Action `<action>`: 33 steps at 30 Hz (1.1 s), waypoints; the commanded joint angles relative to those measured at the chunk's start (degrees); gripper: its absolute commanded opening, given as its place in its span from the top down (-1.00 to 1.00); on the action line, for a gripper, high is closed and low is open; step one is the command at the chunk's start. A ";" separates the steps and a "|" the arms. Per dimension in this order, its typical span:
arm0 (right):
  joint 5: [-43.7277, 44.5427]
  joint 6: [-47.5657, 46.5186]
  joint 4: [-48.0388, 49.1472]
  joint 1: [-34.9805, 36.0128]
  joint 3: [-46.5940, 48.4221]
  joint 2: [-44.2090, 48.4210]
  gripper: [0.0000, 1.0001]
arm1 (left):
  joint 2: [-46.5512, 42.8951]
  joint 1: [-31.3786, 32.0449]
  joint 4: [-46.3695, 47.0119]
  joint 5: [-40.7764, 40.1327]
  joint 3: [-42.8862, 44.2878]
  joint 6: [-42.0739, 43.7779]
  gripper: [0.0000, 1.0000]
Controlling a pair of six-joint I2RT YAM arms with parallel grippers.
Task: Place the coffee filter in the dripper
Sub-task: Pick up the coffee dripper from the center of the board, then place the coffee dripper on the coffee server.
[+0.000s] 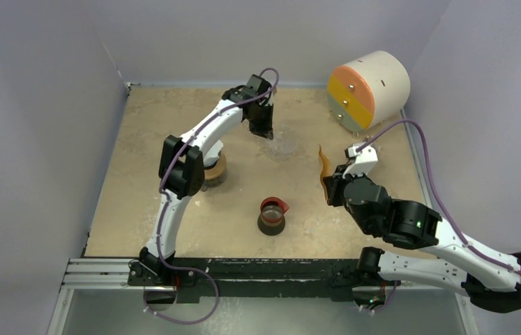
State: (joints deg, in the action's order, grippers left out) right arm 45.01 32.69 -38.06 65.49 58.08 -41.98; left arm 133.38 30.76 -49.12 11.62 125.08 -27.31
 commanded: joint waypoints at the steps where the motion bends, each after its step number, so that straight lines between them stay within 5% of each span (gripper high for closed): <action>1: 0.51 1.60 -2.65 -0.28 1.45 0.33 1.00 | -10.71 -0.27 -0.27 3.61 0.26 -0.07 1.00; 23: 0.15 7.06 -8.08 -0.30 1.24 -0.54 1.00 | -41.36 0.06 -14.82 14.03 -16.34 0.41 1.00; 33: 0.28 9.10 -9.31 -0.28 -0.65 0.60 1.00 | -45.55 9.38 -18.59 13.19 -23.54 0.08 1.00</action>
State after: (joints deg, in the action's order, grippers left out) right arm 44.18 39.90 -46.41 65.47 58.04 -42.22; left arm 90.08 36.42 -66.39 24.05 103.81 -26.41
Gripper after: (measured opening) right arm 0.005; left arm 0.031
